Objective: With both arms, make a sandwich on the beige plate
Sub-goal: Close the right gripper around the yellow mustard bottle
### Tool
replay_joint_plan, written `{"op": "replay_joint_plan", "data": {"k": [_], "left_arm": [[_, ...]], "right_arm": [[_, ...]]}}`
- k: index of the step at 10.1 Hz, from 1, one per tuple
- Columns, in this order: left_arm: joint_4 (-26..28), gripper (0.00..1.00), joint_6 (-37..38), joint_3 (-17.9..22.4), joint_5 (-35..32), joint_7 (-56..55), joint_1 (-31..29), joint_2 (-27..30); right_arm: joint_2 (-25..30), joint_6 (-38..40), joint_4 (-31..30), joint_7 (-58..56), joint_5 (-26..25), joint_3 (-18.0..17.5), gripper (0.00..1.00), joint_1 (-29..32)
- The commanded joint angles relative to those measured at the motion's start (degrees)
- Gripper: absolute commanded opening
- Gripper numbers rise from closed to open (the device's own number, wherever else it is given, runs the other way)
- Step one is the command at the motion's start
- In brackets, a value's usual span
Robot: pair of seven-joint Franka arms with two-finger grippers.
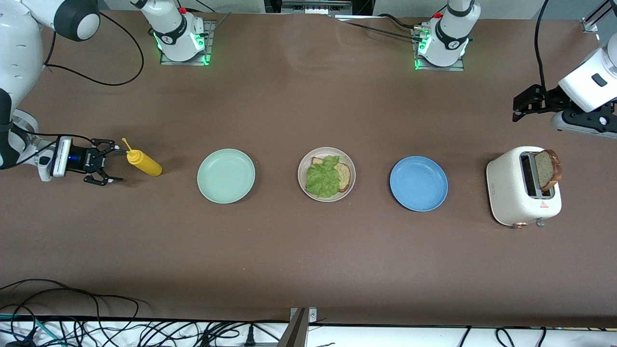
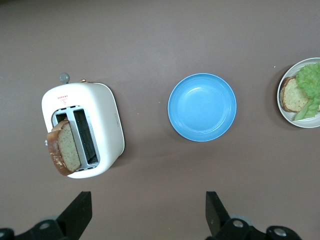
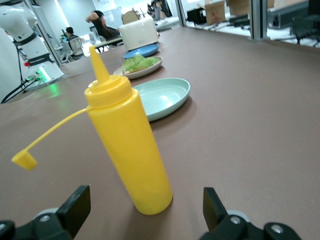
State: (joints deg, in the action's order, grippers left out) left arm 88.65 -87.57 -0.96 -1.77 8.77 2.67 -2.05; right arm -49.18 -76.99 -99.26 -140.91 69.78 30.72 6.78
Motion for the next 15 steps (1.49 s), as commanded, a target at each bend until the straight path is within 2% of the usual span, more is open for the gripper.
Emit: {"op": "replay_joint_plan", "data": {"k": [1,4,6,12,13,15], "left_arm": [[-0.76,1.0,0.91,-0.01,-1.3,0.81,0.75,-0.14],[-0.76,1.0,0.91,-0.01,-1.3,0.81,0.75,-0.23],[-0.76,1.0,0.82,-0.01,-1.3,0.81,0.75,-0.23],[-0.84,1.0,0.91,-0.01,-1.3,0.81,0.84,-0.5],[-0.84,1.0,0.82,-0.01,-1.3,0.81,0.84,-0.5],[-0.84,1.0,0.91,-0.01,-1.3,0.81,0.84,-0.5]], "right_arm": [[-2.5,2.63,1.61,-3.75,1.06,-2.15,1.0,2.28],[-2.94,3.33,1.53,-4.98,0.89,-3.47,0.98,2.28],[-3.9,7.18,1.18,-5.25,0.62,-3.82,0.98,2.19],[-4.26,5.8,1.17,-5.6,0.97,-5.14,0.98,0.96],[-4.26,5.1,1.35,-5.77,1.06,-5.14,0.85,0.78],[-4.26,4.65,1.61,-6.56,3.16,-5.14,0.31,-0.7]]}}
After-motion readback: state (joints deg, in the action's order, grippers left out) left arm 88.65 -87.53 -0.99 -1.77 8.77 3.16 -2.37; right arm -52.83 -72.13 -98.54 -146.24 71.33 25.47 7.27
